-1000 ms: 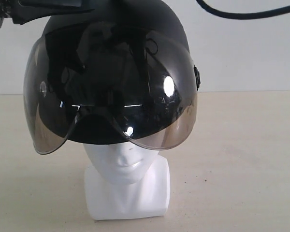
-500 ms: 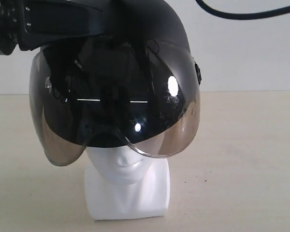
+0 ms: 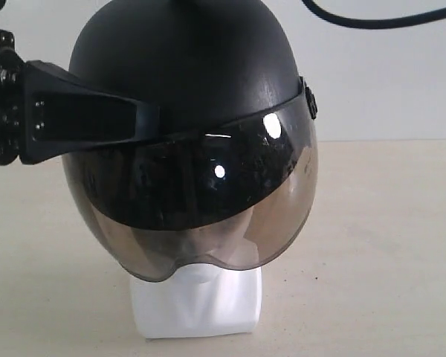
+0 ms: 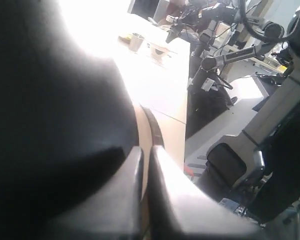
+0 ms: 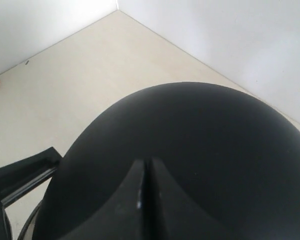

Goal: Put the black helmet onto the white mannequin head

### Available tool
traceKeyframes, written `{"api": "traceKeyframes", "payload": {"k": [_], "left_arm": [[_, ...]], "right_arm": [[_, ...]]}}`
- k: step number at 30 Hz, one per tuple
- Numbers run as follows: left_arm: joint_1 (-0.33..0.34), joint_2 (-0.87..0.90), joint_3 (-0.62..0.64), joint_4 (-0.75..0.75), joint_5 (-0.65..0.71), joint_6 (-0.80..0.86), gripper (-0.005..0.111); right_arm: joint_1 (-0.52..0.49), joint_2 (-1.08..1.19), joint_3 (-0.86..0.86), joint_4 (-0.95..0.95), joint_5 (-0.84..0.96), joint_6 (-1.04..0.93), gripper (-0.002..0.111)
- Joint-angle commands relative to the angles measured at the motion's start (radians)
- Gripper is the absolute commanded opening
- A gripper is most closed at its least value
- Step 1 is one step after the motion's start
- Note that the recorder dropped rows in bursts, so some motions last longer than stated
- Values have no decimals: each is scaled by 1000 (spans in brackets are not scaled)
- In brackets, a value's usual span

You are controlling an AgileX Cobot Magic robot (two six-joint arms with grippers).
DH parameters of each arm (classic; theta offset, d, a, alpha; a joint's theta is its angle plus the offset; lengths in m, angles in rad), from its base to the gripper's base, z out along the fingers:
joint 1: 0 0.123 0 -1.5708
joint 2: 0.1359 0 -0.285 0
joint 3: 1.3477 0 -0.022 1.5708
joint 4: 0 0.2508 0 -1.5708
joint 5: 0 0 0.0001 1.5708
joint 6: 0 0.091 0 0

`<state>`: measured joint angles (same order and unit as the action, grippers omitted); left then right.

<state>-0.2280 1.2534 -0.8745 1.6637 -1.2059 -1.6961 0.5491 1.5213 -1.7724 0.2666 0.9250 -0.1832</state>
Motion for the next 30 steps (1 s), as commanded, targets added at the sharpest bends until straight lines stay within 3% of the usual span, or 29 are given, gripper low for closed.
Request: {"api": "traceKeyframes", "payload": {"k": [1,8,15,24,30], "left_arm": [[-5,12,66,81,2,22,4],[-5,12,110,81,-1,27,4],[-55,-8,121,81,18,49,4],[-41,-149,85,81,173,-9,4],[-12,-215,74,81,186,-62,4]], "right_arm": [[0,10,5,-39,44,1,3],[0,10,5,-39,44,1,3],[0,10,5,-39,44,1,3],[0,10,5,-39,23,18,3],[0,10,5,-39,19,21,3]]}}
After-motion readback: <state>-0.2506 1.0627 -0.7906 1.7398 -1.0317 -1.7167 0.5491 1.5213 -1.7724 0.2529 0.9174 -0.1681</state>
